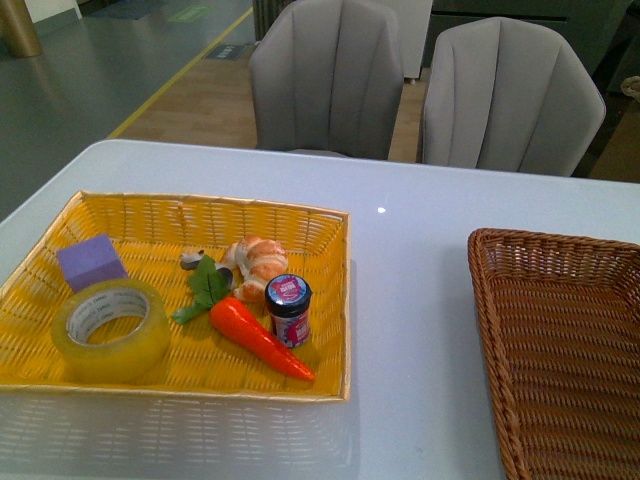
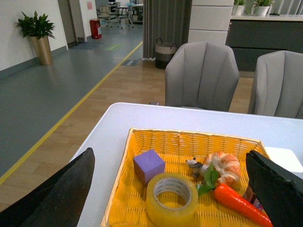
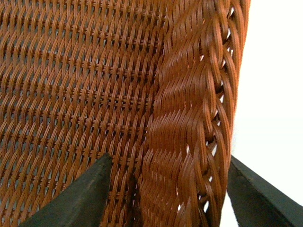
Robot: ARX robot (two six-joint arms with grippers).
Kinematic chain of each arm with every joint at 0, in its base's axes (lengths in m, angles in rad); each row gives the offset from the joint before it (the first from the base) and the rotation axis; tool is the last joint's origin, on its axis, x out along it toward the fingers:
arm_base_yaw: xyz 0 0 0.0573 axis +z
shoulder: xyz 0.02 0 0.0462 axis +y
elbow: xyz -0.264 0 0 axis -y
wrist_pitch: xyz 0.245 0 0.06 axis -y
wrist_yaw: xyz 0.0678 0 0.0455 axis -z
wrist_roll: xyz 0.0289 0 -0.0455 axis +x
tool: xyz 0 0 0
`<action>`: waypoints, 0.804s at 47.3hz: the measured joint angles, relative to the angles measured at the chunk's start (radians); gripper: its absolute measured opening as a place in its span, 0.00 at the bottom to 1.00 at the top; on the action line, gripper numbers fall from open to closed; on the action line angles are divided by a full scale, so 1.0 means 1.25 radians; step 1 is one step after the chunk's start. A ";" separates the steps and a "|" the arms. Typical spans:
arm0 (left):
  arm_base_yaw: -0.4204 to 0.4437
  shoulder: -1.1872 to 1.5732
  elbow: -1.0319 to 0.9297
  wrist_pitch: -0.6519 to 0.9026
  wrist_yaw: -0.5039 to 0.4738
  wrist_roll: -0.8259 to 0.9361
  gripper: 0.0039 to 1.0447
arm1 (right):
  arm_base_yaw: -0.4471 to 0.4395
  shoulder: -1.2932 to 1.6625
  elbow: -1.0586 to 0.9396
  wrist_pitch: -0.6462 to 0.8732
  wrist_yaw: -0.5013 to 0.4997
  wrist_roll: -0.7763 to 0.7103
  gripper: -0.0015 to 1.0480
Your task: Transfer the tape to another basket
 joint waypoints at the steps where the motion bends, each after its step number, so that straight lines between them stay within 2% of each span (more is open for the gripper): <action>1: 0.000 0.000 0.000 0.000 0.000 0.000 0.92 | 0.005 0.004 0.002 -0.003 0.005 0.000 0.59; 4: 0.000 0.000 0.000 0.000 0.000 0.000 0.92 | 0.012 0.008 0.005 -0.012 0.010 0.000 0.50; 11: 0.000 0.000 0.000 0.000 0.000 0.000 0.92 | 0.043 0.007 0.004 -0.026 0.025 -0.001 0.21; 15: 0.000 0.000 0.000 0.000 0.000 0.000 0.92 | 0.077 -0.006 -0.004 -0.027 0.028 0.029 0.08; 18: 0.000 0.000 0.000 0.000 0.000 0.000 0.92 | 0.097 -0.015 -0.008 -0.027 0.027 0.035 0.05; 30: 0.000 0.000 0.000 0.000 0.000 0.000 0.92 | 0.187 -0.030 -0.014 -0.036 0.072 0.036 0.04; 38: 0.000 0.000 0.000 0.000 0.000 0.000 0.92 | 0.204 -0.030 -0.003 -0.064 0.118 0.069 0.04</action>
